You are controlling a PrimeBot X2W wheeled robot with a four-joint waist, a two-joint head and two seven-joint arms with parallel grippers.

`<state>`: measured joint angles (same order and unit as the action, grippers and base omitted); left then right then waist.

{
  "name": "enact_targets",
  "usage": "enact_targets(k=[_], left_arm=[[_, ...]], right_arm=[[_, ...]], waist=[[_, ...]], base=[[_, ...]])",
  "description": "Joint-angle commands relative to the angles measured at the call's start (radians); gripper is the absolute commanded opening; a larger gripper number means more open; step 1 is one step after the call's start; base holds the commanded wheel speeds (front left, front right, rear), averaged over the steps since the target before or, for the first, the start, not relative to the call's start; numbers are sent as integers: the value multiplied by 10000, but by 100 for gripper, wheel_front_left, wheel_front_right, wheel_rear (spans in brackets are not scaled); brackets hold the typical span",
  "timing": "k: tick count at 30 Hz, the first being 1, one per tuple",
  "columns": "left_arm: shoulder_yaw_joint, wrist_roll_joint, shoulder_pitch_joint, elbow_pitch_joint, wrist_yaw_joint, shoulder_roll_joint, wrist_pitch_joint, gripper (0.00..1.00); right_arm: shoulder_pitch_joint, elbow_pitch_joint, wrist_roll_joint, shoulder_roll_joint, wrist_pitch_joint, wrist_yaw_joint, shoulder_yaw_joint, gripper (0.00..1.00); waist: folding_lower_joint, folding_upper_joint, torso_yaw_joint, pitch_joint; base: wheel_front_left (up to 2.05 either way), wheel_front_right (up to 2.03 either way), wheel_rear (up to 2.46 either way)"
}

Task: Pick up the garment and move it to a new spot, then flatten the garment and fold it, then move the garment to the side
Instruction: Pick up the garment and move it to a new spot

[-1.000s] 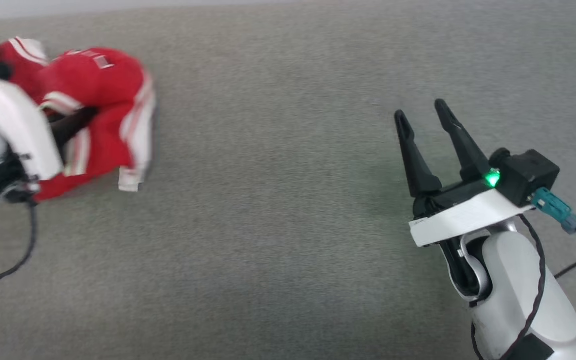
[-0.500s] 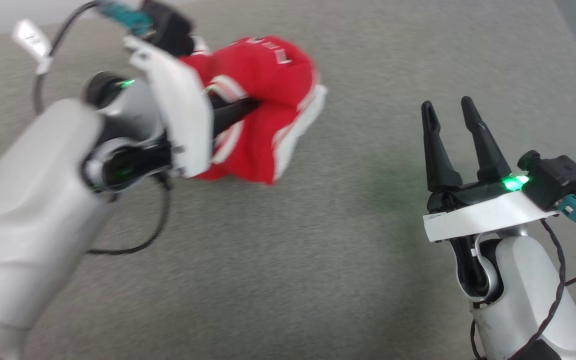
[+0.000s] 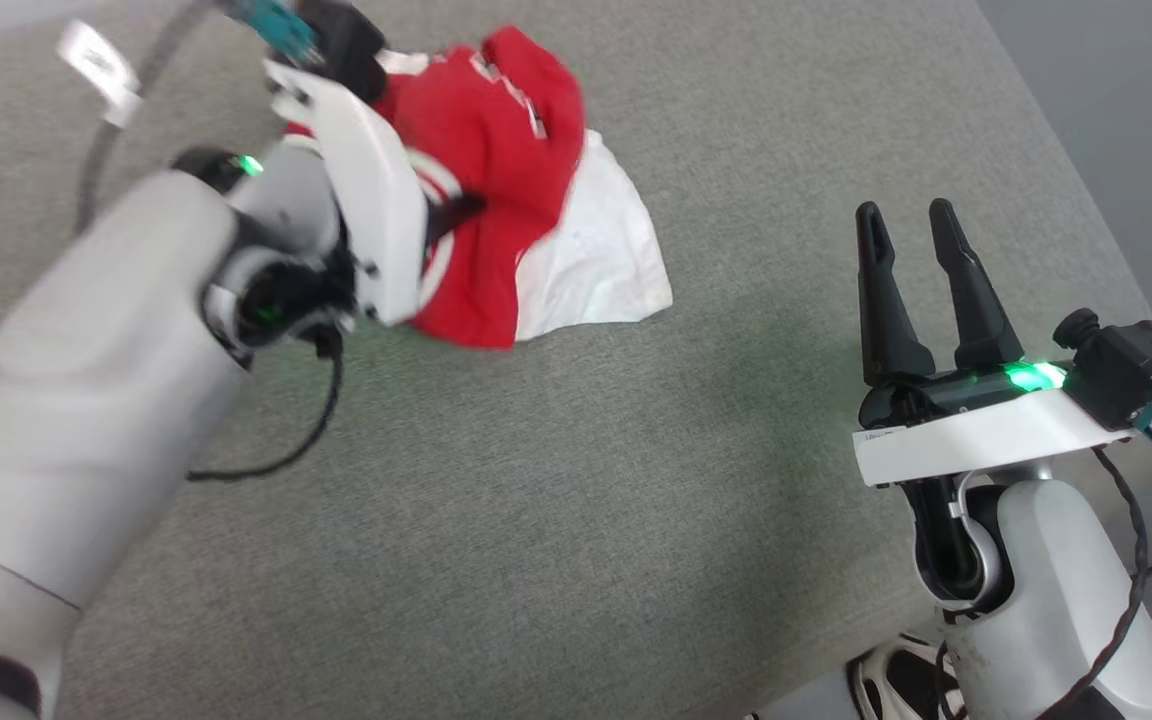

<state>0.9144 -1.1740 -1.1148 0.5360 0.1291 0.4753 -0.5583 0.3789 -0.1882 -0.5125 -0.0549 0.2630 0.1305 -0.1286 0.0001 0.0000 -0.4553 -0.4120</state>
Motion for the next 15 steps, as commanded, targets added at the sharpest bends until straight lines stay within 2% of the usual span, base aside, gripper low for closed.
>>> enact_targets(k=[1, 9, 15], left_arm=[[319, 162, 67, 98, 18, 28, 21, 0], [2741, 1746, -542, 786, -7, 225, 498, 0], [3741, 2305, -528, 1139, -19, 331, 363, 0]], right_arm=[[-63, 84, -78, 43, 20, 5, -37, 100], [203, 242, -486, 43, 20, 4, -169, 100], [269, 302, -832, 39, 20, 5, -347, 100]], waist=[[-1, 0, -89, -126], [-1, 0, -270, -553], [-1, 0, -478, -910]], base=[[0, 0, 0], [0, 0, 0], [0, 0, 0]])
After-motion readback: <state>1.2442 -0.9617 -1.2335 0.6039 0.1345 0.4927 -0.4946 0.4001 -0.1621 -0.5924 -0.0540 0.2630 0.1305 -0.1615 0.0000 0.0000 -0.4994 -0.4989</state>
